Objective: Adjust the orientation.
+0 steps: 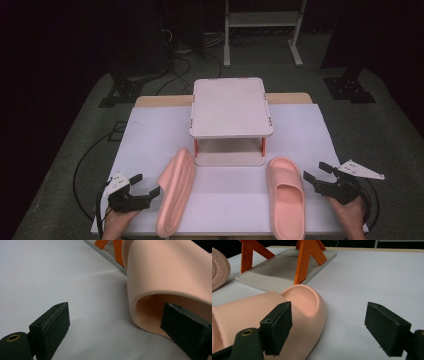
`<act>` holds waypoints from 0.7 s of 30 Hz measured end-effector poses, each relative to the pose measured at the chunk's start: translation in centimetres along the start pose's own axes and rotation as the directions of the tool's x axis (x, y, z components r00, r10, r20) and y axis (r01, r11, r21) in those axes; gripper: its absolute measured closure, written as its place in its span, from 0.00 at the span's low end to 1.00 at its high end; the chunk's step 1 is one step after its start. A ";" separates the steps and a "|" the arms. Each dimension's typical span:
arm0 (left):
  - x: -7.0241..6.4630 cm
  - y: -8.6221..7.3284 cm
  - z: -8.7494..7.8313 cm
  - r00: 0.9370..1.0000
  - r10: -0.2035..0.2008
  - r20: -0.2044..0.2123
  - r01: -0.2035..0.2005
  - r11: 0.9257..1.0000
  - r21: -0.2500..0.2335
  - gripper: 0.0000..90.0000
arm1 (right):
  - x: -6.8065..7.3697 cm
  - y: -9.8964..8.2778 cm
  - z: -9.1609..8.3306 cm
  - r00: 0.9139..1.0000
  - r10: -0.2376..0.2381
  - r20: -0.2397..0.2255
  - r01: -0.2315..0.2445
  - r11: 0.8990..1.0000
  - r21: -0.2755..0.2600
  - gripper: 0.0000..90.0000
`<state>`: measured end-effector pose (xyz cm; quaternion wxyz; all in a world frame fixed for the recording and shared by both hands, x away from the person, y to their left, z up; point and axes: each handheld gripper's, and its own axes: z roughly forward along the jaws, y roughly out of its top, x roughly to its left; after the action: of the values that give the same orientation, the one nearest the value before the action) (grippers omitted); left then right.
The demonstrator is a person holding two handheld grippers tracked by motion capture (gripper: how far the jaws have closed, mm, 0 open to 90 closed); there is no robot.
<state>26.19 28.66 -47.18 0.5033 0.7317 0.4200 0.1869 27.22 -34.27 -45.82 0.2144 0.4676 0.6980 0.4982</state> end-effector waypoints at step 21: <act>-1.0 0.6 1.6 0.999 0.039 0.030 -0.041 0.998 0.050 0.15 | 0.0 0.0 0.0 1.000 -0.004 -0.004 0.004 1.000 -0.001 0.24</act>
<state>26.98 26.87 -47.22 0.4870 0.7550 0.4024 0.1758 27.18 -34.25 -45.81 0.2141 0.4652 0.6989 0.4993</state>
